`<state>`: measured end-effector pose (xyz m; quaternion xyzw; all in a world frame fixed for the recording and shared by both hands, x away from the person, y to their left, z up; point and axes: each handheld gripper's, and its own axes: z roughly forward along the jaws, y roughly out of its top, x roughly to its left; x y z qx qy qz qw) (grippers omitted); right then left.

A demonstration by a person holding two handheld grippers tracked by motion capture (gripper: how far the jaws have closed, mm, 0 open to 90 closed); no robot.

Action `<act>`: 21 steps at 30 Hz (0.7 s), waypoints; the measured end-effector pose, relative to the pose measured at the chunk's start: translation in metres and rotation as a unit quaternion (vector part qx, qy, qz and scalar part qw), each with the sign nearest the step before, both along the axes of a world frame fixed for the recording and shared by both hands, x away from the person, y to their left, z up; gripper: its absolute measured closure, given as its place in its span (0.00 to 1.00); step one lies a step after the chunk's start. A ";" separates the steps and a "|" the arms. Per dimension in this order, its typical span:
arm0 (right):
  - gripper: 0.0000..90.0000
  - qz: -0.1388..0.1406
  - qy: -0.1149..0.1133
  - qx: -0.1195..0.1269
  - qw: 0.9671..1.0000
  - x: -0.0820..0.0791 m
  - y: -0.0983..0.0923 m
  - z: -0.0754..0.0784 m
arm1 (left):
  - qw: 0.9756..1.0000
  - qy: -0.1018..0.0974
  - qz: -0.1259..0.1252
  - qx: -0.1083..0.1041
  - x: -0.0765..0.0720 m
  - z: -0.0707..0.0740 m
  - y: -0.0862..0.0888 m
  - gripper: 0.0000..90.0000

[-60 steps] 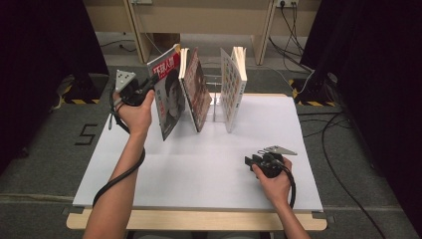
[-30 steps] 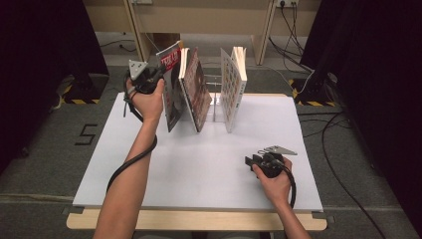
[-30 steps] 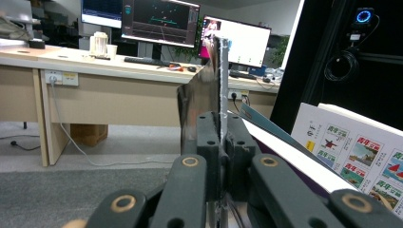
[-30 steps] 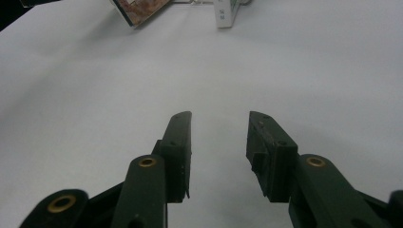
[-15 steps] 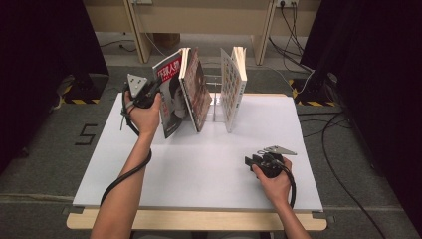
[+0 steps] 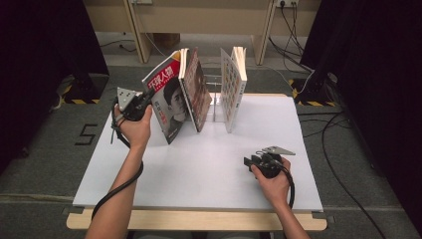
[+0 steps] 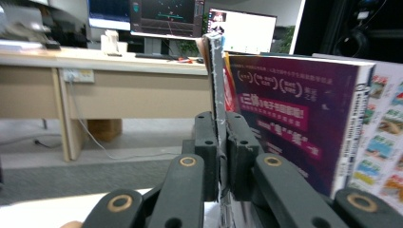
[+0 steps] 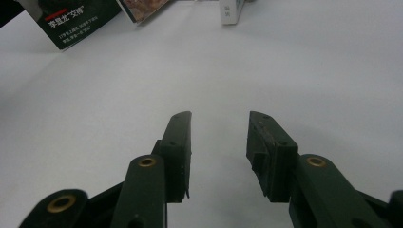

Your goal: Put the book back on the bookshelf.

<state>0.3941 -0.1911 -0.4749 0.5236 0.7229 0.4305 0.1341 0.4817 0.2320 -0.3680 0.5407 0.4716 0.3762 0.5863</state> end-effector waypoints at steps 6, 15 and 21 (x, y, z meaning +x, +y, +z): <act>0.68 -0.001 0.001 0.001 1.000 0.000 0.000 0.000 | 0.999 0.017 -0.020 -0.024 -0.005 0.003 -0.001 0.94; 0.68 -0.002 0.002 0.003 1.000 0.000 -0.001 0.000 | 0.998 0.035 -0.039 -0.042 -0.004 0.006 0.001 0.91; 0.68 0.000 0.001 0.002 1.000 0.000 0.000 0.000 | 0.997 0.046 -0.053 -0.044 -0.001 0.007 0.002 0.86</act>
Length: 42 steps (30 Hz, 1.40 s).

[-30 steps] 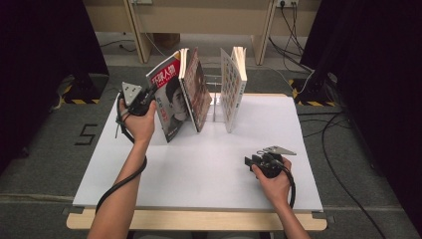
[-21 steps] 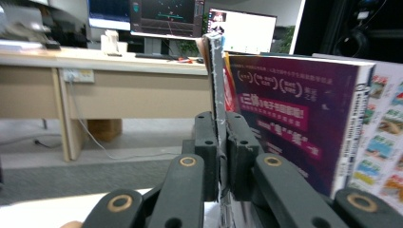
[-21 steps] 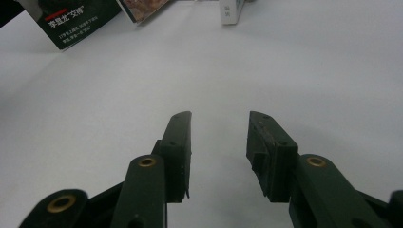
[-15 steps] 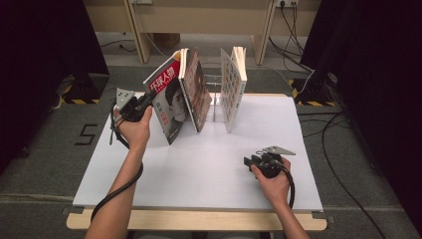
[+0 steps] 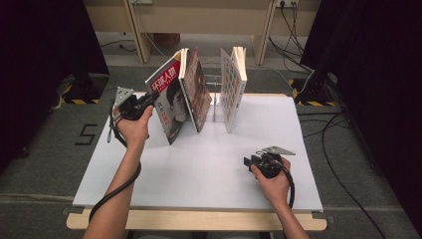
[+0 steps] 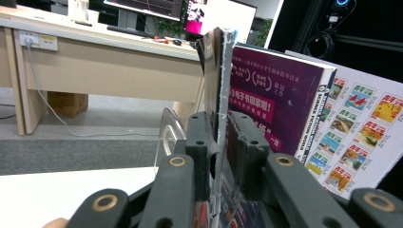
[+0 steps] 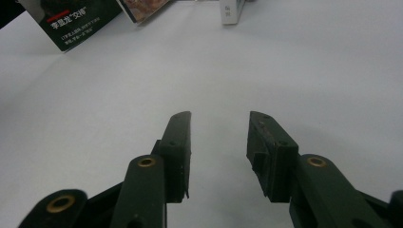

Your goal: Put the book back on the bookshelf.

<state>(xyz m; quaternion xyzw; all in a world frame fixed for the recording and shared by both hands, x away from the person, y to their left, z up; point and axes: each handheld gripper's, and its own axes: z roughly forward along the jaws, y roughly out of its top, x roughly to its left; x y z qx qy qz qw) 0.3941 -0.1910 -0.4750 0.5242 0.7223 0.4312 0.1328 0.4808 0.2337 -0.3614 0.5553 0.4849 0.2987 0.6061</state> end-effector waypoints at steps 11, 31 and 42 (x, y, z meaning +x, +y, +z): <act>0.67 0.000 -0.001 0.000 1.000 0.000 0.000 0.000 | 1.000 0.013 -0.005 -0.002 0.009 0.003 -0.001 0.80; 0.67 0.005 0.003 0.006 1.000 0.001 -0.001 0.000 | 0.997 0.071 -0.028 -0.027 0.046 -0.006 -0.006 0.82; 0.67 0.002 0.008 0.009 1.000 0.000 -0.001 0.000 | 0.994 0.105 -0.025 -0.004 0.058 -0.001 -0.010 0.94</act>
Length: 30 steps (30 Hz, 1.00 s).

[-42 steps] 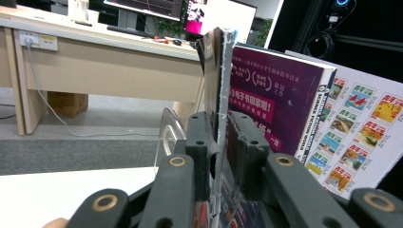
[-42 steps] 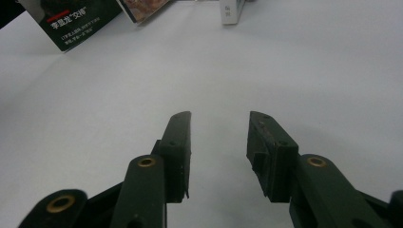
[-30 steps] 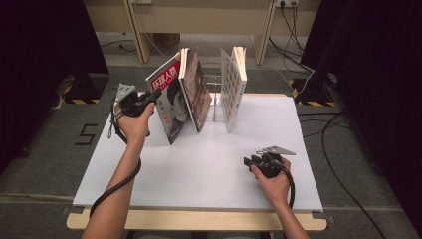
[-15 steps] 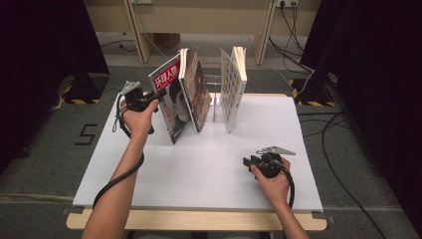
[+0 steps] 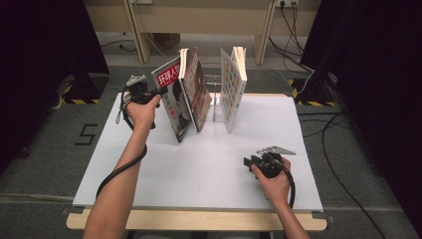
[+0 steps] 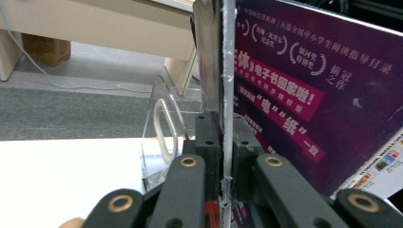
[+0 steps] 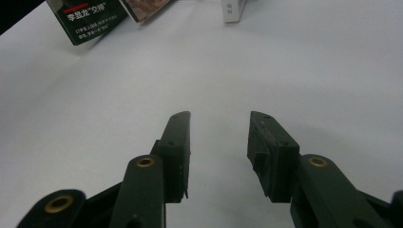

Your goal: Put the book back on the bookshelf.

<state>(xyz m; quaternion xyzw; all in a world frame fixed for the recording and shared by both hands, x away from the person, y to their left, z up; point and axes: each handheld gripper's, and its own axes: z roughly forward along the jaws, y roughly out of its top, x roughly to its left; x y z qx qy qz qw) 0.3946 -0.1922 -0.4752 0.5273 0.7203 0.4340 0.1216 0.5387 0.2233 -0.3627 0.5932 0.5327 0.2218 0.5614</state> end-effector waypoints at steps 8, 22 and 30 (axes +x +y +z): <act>0.67 0.001 0.000 -0.003 1.000 0.000 0.000 0.000 | 1.000 -0.007 -0.005 0.005 -0.005 0.002 -0.006 0.95; 0.67 -0.002 0.001 -0.001 1.000 0.000 -0.002 0.000 | 0.998 -0.066 0.015 0.012 -0.015 0.013 -0.014 0.96; 0.67 -0.003 -0.004 -0.004 1.000 0.000 -0.003 -0.001 | 0.995 -0.091 0.033 0.002 -0.016 0.024 -0.008 0.96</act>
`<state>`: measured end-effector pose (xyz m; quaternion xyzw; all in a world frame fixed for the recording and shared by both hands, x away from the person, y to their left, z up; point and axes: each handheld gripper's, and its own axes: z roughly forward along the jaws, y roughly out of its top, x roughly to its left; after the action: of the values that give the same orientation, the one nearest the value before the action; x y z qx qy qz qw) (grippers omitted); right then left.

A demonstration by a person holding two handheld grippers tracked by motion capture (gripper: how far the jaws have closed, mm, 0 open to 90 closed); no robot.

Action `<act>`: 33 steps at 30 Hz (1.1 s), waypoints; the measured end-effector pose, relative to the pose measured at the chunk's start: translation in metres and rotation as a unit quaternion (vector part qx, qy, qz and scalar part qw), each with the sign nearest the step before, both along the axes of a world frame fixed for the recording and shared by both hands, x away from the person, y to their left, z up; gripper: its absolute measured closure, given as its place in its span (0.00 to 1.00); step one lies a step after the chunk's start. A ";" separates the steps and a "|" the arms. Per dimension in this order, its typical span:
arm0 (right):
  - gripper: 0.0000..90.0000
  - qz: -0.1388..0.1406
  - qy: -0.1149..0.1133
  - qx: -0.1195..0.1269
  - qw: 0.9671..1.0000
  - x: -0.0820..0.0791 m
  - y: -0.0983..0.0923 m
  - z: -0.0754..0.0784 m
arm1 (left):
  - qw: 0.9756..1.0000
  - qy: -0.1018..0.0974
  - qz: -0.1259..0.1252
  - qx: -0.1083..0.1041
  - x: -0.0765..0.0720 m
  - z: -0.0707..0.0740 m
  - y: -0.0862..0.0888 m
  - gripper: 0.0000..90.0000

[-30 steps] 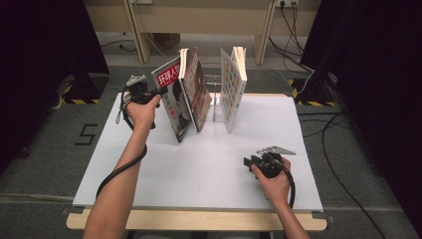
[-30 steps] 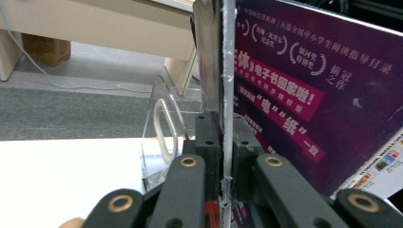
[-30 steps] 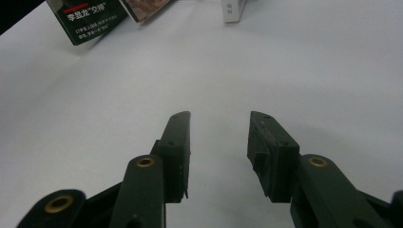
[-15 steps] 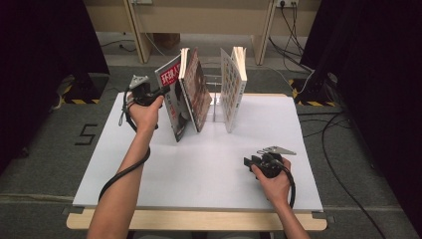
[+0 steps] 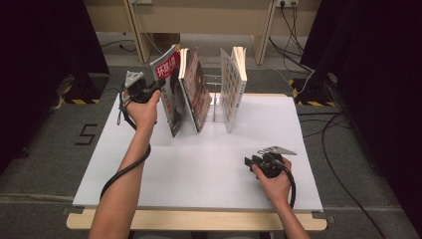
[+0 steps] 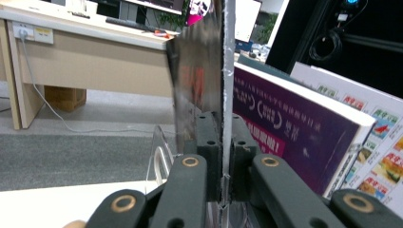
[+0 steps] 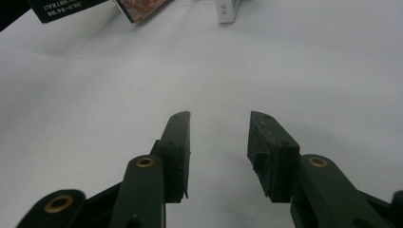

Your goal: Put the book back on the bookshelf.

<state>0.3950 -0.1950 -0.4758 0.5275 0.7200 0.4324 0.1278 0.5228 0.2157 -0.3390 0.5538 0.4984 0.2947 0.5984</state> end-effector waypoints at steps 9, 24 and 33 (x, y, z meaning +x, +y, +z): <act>0.67 -0.003 0.003 0.003 1.000 0.000 -0.003 -0.002 | 1.000 -0.011 0.000 -0.001 0.005 0.006 -0.003 0.96; 0.67 -0.005 0.001 0.006 1.000 0.004 -0.006 -0.001 | 1.000 -0.019 0.012 0.004 0.019 0.017 -0.007 0.96; 0.67 -0.002 0.000 0.002 1.000 0.004 -0.004 -0.001 | 0.999 -0.037 0.019 0.002 0.031 0.029 -0.007 0.96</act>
<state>0.3992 -0.1994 -0.4772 0.5292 0.7184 0.4331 0.1275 0.5537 0.2087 -0.3096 0.5337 0.4858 0.3275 0.6098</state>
